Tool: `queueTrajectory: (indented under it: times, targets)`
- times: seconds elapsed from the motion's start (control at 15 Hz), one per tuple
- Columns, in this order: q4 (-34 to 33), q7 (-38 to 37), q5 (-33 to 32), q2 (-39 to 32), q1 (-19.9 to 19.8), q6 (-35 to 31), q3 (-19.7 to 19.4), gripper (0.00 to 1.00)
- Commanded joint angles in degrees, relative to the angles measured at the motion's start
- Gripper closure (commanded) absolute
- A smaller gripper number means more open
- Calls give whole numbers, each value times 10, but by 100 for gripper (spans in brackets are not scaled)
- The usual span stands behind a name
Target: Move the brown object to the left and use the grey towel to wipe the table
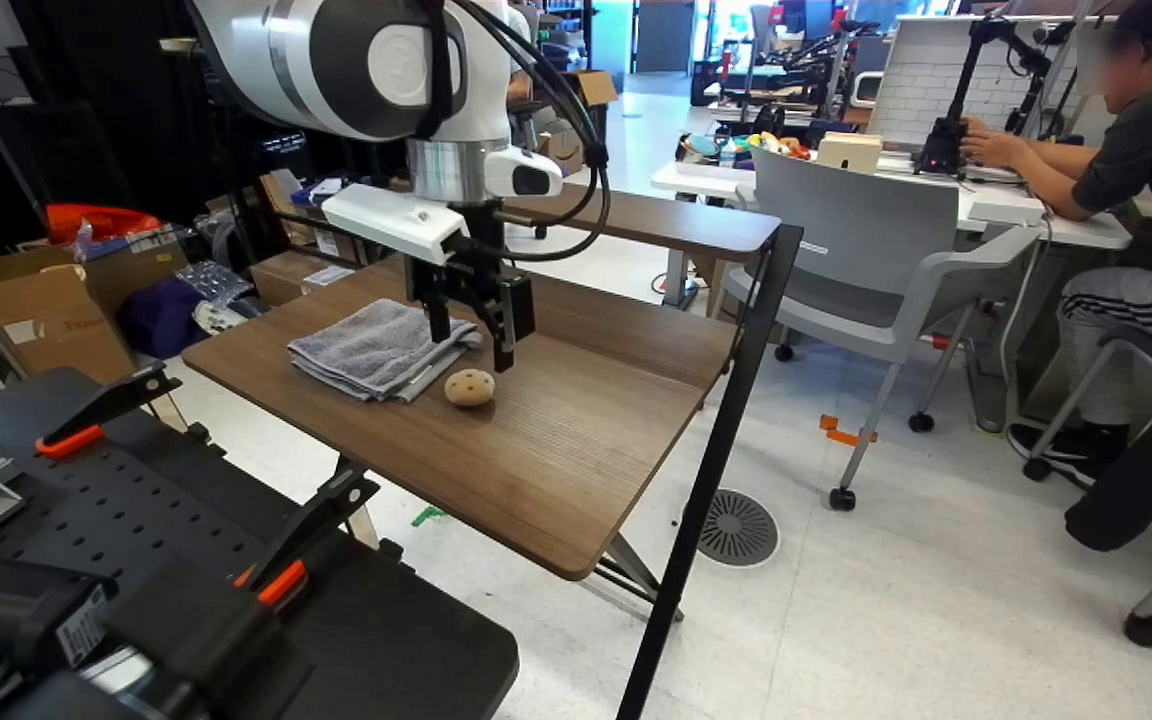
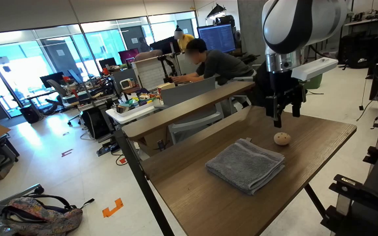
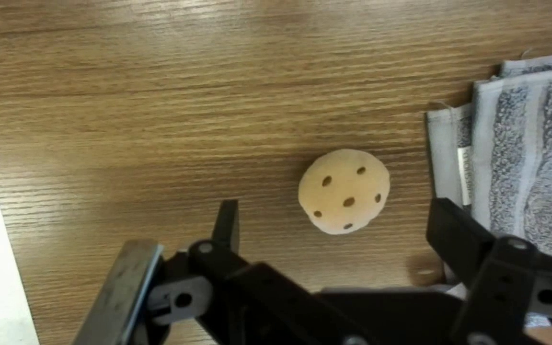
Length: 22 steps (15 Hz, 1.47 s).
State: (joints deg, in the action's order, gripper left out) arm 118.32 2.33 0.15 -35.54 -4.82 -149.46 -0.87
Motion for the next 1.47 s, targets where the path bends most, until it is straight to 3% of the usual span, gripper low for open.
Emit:
queueTrajectory:
  times: [0.0, 0.47, 1.13, 1.2, 1.27, 1.4]
  targets:
    - [-9, 6, 7, -13, -3, -6, 3, 0]
    - [-19, 19, 20, -38, -13, -19, 19, 0]
    - [-48, 15, 12, -87, -7, -22, 10, 0]
    - [-47, 15, 10, -90, -6, -22, 8, 25]
    - [-46, 17, 9, -92, -5, -22, 8, 28]
    - [-46, 22, 10, -95, -7, -23, 10, 42]
